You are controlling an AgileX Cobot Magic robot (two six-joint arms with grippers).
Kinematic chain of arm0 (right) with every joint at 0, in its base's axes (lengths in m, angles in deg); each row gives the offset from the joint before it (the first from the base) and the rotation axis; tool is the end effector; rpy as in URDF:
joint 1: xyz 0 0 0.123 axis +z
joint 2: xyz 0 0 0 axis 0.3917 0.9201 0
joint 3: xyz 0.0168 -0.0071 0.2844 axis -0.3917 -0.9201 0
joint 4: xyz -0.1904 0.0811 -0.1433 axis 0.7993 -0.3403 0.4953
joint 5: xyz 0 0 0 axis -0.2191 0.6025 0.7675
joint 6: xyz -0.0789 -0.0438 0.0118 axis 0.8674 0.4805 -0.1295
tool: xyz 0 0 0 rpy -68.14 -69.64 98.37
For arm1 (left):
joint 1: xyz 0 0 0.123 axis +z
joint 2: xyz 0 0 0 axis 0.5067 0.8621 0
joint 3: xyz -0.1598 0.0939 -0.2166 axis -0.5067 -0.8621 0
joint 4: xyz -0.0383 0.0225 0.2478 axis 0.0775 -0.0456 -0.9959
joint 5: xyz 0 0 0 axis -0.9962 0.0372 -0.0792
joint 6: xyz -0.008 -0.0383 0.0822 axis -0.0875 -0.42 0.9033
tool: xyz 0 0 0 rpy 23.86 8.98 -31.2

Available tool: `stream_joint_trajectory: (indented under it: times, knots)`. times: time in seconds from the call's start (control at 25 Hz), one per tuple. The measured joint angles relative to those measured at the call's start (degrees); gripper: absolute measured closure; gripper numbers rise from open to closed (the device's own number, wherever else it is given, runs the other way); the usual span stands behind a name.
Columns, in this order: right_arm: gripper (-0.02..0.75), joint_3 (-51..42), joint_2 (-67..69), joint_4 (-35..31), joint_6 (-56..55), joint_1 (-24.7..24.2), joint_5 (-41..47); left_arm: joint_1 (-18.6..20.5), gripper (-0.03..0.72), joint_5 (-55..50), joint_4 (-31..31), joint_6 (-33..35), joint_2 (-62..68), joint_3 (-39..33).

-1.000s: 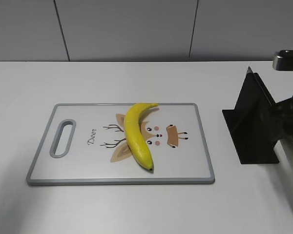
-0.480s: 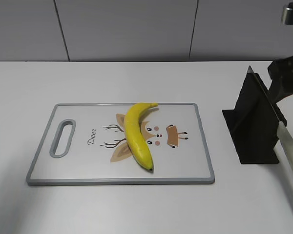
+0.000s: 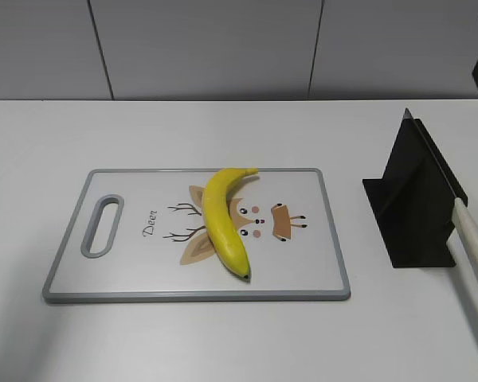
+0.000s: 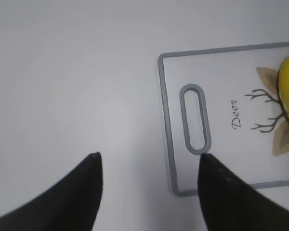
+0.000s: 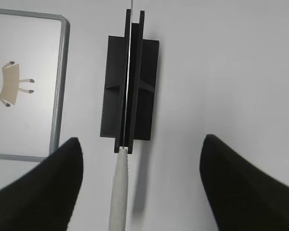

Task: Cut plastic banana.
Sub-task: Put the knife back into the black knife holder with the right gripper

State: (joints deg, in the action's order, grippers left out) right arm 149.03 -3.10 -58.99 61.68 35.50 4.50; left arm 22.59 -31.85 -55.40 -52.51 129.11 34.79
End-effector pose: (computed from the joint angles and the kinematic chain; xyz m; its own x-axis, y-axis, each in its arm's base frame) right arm 0.2854 0.0584 0.3556 -0.9012 -0.0773 -0.4265 -0.0883 0.9961 0.0061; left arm 0.2433 -0.0424 0.3519 -0.8351 0.1546 -0.5279 0.2186 0.9739 -0.0607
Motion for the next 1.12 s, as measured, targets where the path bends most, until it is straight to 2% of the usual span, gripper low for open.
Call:
stream_joint_trajectory:
  times: [0.28, 0.56, 0.8, 1.12]
  knots:
    - [0.15, 5.1, -0.81, 0.6, 4.09, 0.0, 2.62, 0.0, 0.074, -9.31, -9.32, -6.52, -0.16, 6.91]
    - [0.15, 5.1, -5.86, 0.53, 4.59, 0.0, 2.81, 0.07, 0.09, -10.38, -11.36, -7.87, -4.33, 6.94]
    - [0.15, 4.38, -12.05, -3.07, 5.66, 0.0, 2.82, 0.07, 0.097, -10.46, -10.64, -8.67, -13.08, 3.27]
    - [0.15, -3.73, -20.98, -4.38, 5.94, 0.0, 2.88, 0.07, 0.098, -10.63, -9.43, -8.85, -26.27, -5.49]
